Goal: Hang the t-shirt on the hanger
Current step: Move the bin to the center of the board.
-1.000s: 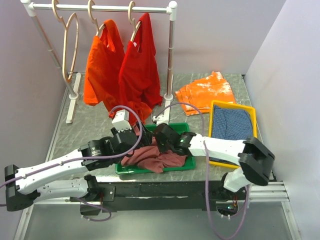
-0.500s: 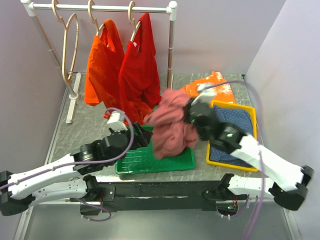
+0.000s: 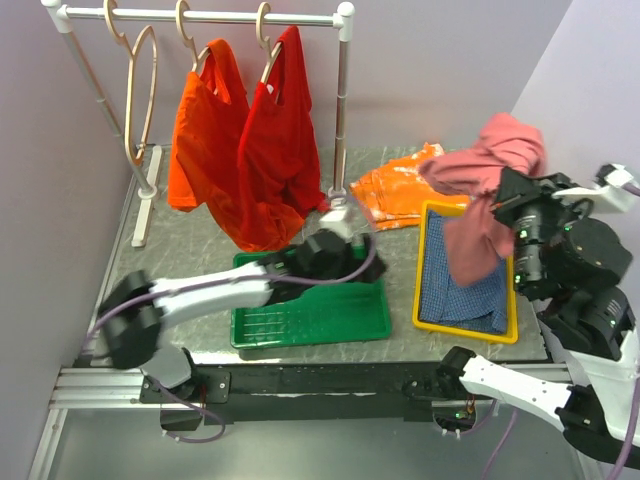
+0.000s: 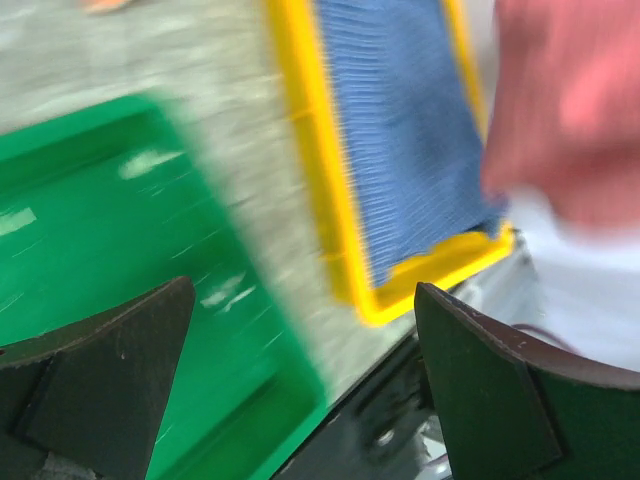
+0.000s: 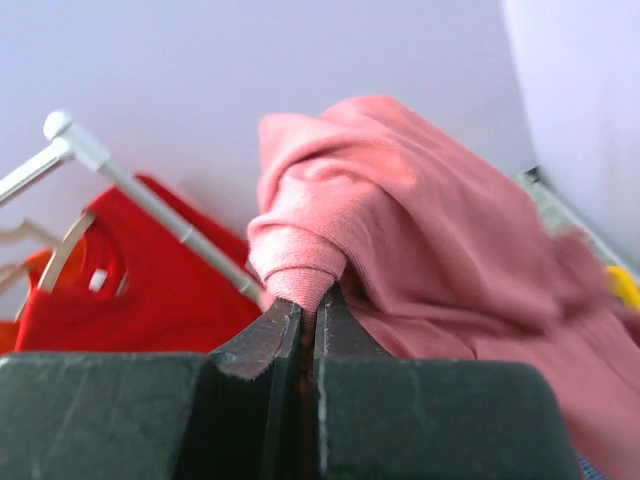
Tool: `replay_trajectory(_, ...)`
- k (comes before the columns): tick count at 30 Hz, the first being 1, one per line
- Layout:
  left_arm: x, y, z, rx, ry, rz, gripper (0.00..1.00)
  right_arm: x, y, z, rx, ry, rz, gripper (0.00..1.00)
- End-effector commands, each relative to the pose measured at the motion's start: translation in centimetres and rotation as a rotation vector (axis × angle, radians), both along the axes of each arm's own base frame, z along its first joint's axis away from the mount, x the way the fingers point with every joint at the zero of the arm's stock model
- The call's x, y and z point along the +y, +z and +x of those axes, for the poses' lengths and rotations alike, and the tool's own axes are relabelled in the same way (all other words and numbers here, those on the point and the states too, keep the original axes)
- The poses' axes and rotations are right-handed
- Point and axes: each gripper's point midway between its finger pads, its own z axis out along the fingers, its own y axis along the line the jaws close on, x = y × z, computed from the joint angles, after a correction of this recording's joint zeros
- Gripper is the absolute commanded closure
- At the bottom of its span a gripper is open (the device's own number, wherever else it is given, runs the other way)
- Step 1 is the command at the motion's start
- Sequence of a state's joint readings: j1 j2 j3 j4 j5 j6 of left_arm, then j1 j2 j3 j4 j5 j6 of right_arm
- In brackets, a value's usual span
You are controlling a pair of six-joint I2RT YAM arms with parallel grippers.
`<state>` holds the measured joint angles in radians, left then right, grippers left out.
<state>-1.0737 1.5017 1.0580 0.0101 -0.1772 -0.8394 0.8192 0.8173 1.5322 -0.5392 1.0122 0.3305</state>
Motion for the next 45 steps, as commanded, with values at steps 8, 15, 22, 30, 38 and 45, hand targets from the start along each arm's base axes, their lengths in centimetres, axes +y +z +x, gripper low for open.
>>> replay_trajectory(8,-13.0,0.7,1.8,0.041,-0.114,-0.126,0.03,-1.5,-0.6,-0.6,0.004,-0.060,0.018,1.00)
replay_trajectory(15,-13.2,-3.9,3.7,0.147,0.102,-0.040,0.04,-1.8,-1.1,-1.0,0.011,-0.056,0.024,1.00)
replay_trajectory(22,-12.7,-8.0,2.7,0.213,0.141,0.017,0.04,-2.8,-0.9,-1.6,0.003,-0.076,0.025,1.00)
replay_trajectory(30,-7.4,-12.4,0.0,0.267,0.153,0.166,0.04,-2.4,-1.3,-1.3,0.014,-0.067,0.017,1.00)
replay_trajectory(38,0.8,-12.5,-1.4,0.265,0.233,0.275,0.03,-1.1,-2.1,-0.6,0.025,-0.035,0.013,1.00)
replay_trajectory(45,9.9,-14.3,-2.0,0.293,0.338,0.398,0.04,0.5,-2.9,0.2,0.047,0.010,0.005,1.00)
